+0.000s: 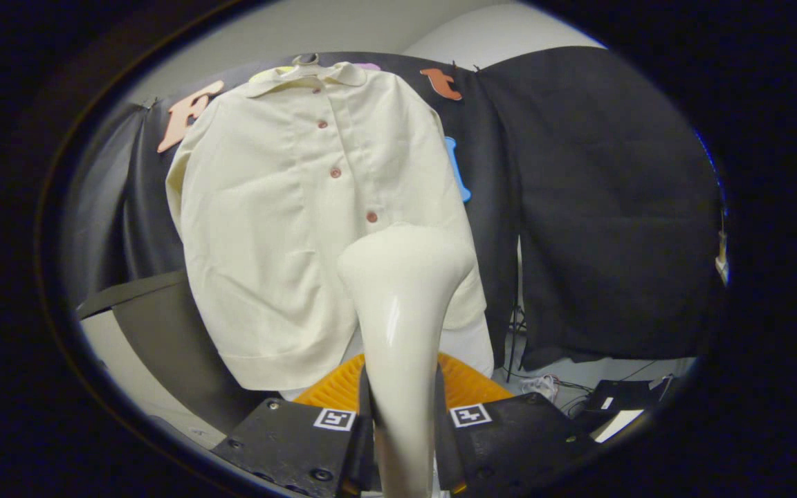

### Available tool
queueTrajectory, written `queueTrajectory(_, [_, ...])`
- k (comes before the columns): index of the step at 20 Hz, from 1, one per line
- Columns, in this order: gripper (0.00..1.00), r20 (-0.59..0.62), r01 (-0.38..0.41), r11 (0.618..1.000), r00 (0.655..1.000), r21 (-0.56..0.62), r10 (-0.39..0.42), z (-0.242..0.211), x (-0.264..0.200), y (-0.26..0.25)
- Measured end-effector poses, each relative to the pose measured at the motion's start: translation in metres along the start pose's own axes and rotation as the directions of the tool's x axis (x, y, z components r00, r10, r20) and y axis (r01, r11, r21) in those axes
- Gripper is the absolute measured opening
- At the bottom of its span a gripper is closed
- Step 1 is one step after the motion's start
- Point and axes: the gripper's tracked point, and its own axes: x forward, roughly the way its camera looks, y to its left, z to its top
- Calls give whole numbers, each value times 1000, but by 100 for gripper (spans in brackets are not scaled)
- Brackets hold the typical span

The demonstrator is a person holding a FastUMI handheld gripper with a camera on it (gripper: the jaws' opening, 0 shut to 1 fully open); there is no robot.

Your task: Iron the clothes twice with a garment steamer, once on the left side and once on the right side.

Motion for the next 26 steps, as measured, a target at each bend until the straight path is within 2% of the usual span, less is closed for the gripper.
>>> queueTrajectory(7, [35, 76, 2, 999, 997, -45, 1, 61, -44, 55])
queueTrajectory(15, [35, 179, -65, 991, 980, -115, 85, 125, -92, 125])
queueTrajectory(20, [35, 218, -84, 987, 970, -135, 112, 140, -121, 148])
queueTrajectory(26, [35, 216, -112, 981, 966, -157, 145, 137, -156, 179])
